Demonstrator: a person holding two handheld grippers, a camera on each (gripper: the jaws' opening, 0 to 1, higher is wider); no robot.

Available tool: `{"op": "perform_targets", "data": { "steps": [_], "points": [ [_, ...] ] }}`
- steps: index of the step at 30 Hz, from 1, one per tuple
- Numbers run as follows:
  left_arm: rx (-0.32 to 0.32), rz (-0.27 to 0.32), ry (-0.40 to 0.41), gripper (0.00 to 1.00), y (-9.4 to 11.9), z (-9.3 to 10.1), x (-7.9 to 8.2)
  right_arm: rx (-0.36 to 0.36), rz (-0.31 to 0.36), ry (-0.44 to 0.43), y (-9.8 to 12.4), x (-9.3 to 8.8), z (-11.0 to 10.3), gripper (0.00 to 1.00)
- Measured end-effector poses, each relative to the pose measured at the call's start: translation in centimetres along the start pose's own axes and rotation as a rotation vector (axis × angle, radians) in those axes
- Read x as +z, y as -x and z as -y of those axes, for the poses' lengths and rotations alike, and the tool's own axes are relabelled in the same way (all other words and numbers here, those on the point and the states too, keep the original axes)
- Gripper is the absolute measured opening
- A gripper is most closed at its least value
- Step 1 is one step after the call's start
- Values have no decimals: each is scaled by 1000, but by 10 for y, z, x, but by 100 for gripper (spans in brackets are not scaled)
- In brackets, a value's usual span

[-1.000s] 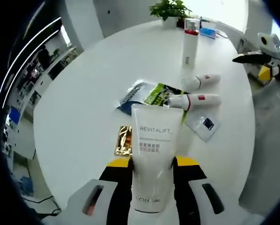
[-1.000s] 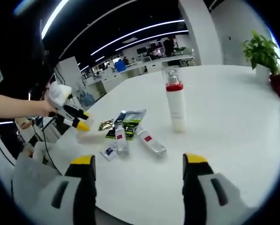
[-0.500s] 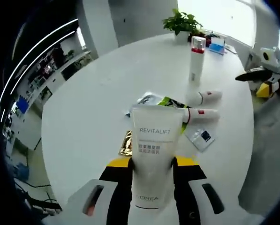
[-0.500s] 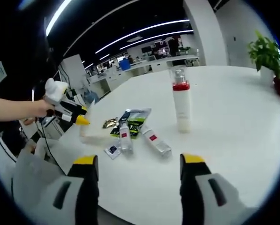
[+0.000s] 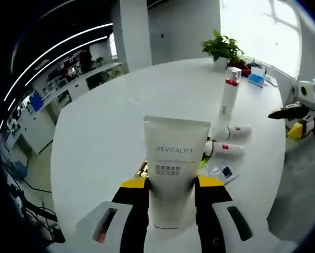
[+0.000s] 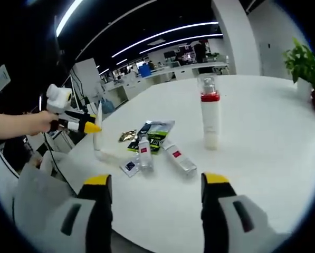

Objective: Arrange the skincare products in the storage area until every visible bottle or jar stands upright without overlapping.

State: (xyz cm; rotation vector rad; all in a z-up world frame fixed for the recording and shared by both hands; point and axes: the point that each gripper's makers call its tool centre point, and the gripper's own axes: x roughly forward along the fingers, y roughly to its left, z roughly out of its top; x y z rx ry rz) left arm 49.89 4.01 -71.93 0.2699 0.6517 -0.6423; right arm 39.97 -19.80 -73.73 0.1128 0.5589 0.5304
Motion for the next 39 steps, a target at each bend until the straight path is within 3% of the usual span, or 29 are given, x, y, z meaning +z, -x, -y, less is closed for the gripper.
{"op": "perform_targets", "data": {
  "steps": [9,20,27,34,39],
  "points": [
    [26,97,79,30,13,10,15,27,-4,55,-4,2,-10,67],
    [53,213,172,30,41,26,44,91,15,149,-15,16,-46,64],
    [47,286,206,30,61,36,71,134,67,225,-21,48,-74,62],
    [7,359,283,30,77,53,98,205,135,299,-27,87,-116,61],
    [-23,418,314,30,88,66,121,230,146,347,-35,101,-137,57]
  ]
}}
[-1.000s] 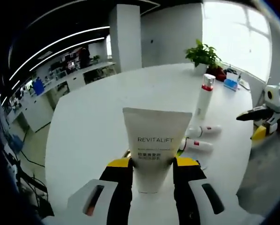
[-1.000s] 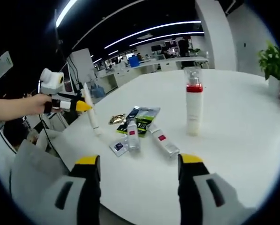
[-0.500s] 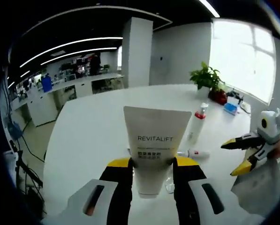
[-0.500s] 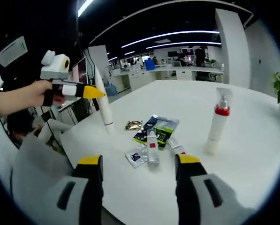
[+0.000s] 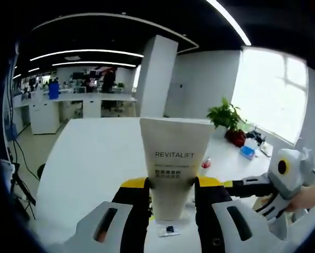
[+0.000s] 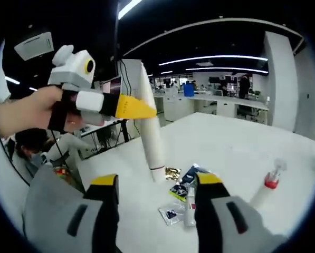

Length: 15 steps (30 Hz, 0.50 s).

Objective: Arrange the skincare products in the storage area until every visible bottle or jar stands upright without overlapping.

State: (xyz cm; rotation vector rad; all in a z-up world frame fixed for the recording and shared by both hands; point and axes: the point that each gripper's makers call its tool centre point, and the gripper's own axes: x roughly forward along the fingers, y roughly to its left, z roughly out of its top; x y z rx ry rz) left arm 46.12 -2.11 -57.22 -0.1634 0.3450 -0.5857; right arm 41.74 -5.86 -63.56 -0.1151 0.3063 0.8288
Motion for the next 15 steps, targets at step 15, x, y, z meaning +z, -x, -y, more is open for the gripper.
{"op": "perform_targets", "data": {
  "steps": [15],
  "points": [
    [-71,18,83,30,4,33,18,-27,39,76,-14,31,9,43]
  ]
}}
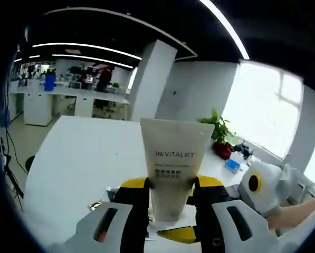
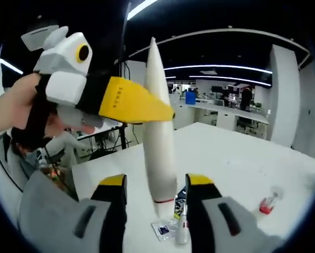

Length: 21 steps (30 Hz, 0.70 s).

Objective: Arrange the skincare products in the storage area until every visible bottle or jar stands upright without overlapping.

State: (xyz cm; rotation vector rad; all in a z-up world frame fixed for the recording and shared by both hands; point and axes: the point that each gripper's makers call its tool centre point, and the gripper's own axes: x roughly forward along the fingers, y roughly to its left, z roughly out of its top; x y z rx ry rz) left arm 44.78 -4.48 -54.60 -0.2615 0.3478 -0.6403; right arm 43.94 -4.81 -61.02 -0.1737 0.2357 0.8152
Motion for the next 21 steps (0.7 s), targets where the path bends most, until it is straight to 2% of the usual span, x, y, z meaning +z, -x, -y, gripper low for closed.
{"op": "perform_targets", "data": {
  "steps": [6,12,13,18,19,21],
  "points": [
    [-3,-21,-5,30,1,5,-4,1,21,45,3,15,-2,33],
    [-20,-17,15,30,3,11,-2,-2,29,45,3,17,-1,28],
    [-23,-17,19,30,4,12,-2,-5,31,42,3,17,0,24],
    [-39,-13,23,30,6,15,0,5,37,32,5,20,-1,22],
    [-59,-1,7,31,7,18,2,12,49,34,6,22,-1,22],
    [-73,10,26,31,9,17,4,34,62,29,8,24,-2,21]
  ]
}}
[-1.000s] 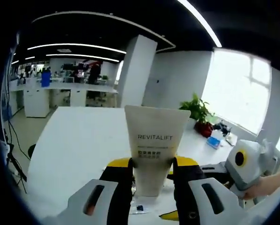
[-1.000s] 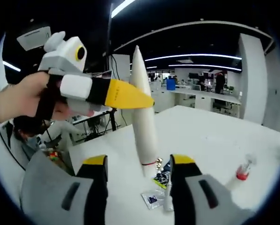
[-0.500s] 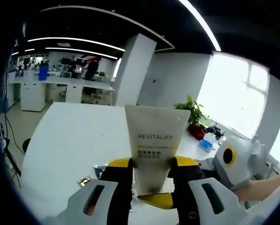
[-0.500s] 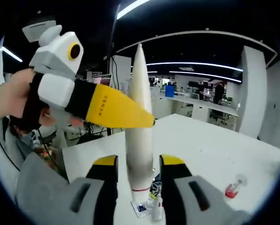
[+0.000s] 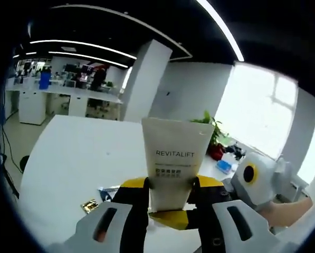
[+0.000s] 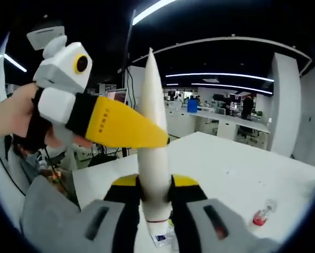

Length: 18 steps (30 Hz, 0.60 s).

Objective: Arrange the skincare products in the storage area until every visible bottle or jar stands upright without overlapping.

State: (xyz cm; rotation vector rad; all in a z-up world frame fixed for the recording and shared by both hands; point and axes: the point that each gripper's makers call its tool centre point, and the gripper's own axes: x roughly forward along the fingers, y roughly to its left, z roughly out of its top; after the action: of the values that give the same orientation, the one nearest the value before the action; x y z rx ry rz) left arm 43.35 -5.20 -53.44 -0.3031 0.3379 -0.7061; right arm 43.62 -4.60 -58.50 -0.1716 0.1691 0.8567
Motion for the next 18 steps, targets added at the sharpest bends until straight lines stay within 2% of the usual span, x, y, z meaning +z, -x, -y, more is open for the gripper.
{"op": "perform_targets", "data": {
  "steps": [3,5,10,14,15,17,18],
  "points": [
    [-33,4,19,31,2,1,1,32,8,-16,2,1,-2,20],
    [-59,-1,17,30,3,3,2,64,13,-59,3,2,-4,20],
    [-166,-54,-79,28,9,14,-1,157,55,-171,11,5,-12,19],
    [-277,-116,-119,24,15,23,-8,301,57,-225,23,3,-28,19],
    [-323,-136,-123,24,17,28,-10,326,56,-223,26,3,-31,19],
    [-365,-158,-126,25,19,32,-13,409,45,-255,33,1,-43,19],
    [-387,-178,-168,27,21,34,-16,432,51,-263,36,1,-46,19]
  ]
}}
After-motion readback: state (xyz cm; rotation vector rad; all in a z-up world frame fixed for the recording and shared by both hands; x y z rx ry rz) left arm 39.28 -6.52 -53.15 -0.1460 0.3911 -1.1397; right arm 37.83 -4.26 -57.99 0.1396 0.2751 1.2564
